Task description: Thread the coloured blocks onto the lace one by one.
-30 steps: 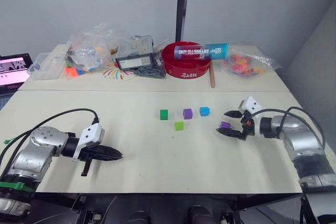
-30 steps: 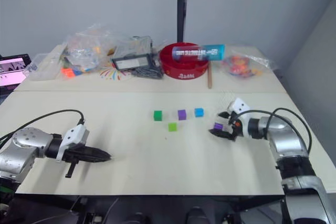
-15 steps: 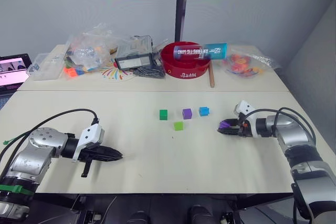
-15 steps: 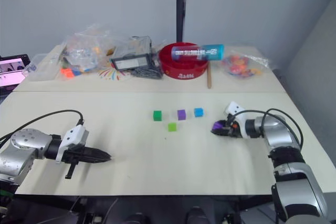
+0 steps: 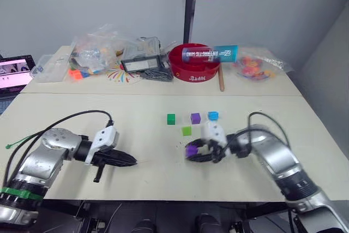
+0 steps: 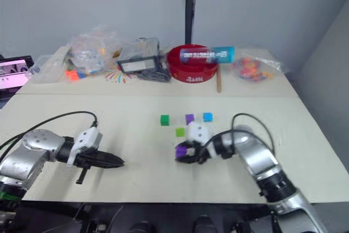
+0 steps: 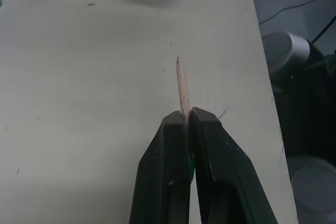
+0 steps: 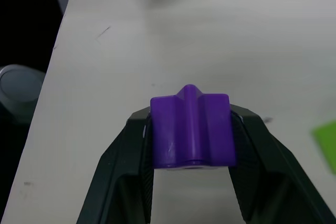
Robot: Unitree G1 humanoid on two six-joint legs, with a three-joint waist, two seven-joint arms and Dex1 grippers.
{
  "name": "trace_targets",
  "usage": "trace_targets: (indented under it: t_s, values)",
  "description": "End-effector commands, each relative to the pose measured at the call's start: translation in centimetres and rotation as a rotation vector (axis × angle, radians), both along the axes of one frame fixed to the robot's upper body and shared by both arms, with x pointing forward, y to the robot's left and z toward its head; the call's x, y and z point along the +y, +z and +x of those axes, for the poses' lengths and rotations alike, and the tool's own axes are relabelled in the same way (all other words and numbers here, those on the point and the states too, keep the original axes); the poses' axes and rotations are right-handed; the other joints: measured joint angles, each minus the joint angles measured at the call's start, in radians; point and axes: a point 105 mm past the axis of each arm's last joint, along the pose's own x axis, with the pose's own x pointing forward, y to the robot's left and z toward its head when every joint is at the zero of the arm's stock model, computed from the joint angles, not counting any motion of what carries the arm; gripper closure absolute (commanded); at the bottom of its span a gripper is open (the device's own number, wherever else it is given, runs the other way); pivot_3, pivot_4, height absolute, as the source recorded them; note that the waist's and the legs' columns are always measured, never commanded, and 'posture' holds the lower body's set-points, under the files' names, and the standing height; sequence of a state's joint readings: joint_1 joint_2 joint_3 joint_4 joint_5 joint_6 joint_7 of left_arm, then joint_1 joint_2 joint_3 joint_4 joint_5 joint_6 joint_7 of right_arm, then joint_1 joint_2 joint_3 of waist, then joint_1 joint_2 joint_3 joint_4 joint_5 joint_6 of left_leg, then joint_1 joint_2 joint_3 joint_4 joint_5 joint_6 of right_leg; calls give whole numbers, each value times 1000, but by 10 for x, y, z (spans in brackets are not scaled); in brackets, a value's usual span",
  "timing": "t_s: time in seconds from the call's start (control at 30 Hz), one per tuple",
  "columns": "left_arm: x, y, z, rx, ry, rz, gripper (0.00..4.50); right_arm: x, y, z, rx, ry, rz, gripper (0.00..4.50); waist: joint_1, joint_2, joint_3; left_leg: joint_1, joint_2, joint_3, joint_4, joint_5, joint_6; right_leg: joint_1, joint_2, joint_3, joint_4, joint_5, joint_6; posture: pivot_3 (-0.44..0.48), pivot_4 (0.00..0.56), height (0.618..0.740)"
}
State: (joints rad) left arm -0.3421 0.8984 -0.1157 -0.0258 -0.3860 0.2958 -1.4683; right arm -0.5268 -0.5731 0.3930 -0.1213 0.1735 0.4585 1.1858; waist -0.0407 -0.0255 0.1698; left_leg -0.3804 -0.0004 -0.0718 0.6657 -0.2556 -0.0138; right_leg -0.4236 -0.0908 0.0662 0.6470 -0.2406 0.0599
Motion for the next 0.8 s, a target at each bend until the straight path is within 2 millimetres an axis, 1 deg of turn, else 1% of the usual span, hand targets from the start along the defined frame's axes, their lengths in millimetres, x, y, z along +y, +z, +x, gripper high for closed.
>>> trace_targets:
  t_s: [0.03, 0.1, 0.2, 0.33, 0.5, 0.67, 0.8]
  values:
    - [-15, 7, 3, -26, -12, 17, 4500, -1, -9, 7, -37, -26, -78, 3114, 0, 0, 0, -1, 0, -1, 2, 0, 0, 0, 0, 0, 0, 0, 0, 0, 150, 731]
    - [-23, 7, 3, -6, -14, 18, 4500, -1, -16, 10, -31, -45, -104, 3114, -1, 0, 0, -2, 0, -1, 3, 0, 0, 0, 0, 0, 0, 0, 0, 0, 150, 731]
    - [-29, 6, 6, -12, -6, 32, 4500, 0, -22, 9, -22, -38, -118, 3114, -5, 0, 0, -1, 0, -1, 3, 0, 0, 1, 0, -1, 0, 0, 0, 0, 150, 731]
    - [-38, -4, 13, -16, 13, 92, 4500, 0, -31, 6, 3, -44, -117, 3114, -6, 0, 0, 1, 0, -1, 3, 0, 0, 2, 1, -1, 0, 0, 0, 0, 150, 731]
    - [-53, -9, 15, -10, -1, 117, 4500, 4, -32, 2, 23, -49, -92, 3114, -9, -1, -1, 2, 0, -1, 3, 0, 0, 2, 1, -1, 0, 0, 0, 0, 150, 731]
    - [-58, -16, 18, -22, -15, 159, 4500, 7, -33, 1, 26, -52, -84, 3114, -12, -1, -1, 2, 1, -1, 3, 0, 0, 2, 2, 0, 1, 0, 0, 0, 150, 731]
    - [-64, -13, 20, -31, -17, 145, 4500, 8, -33, 1, 28, -56, -80, 3114, -12, -1, -1, 2, 1, -1, 3, 0, 0, 2, 2, 0, 1, 0, 0, 0, 150, 731]
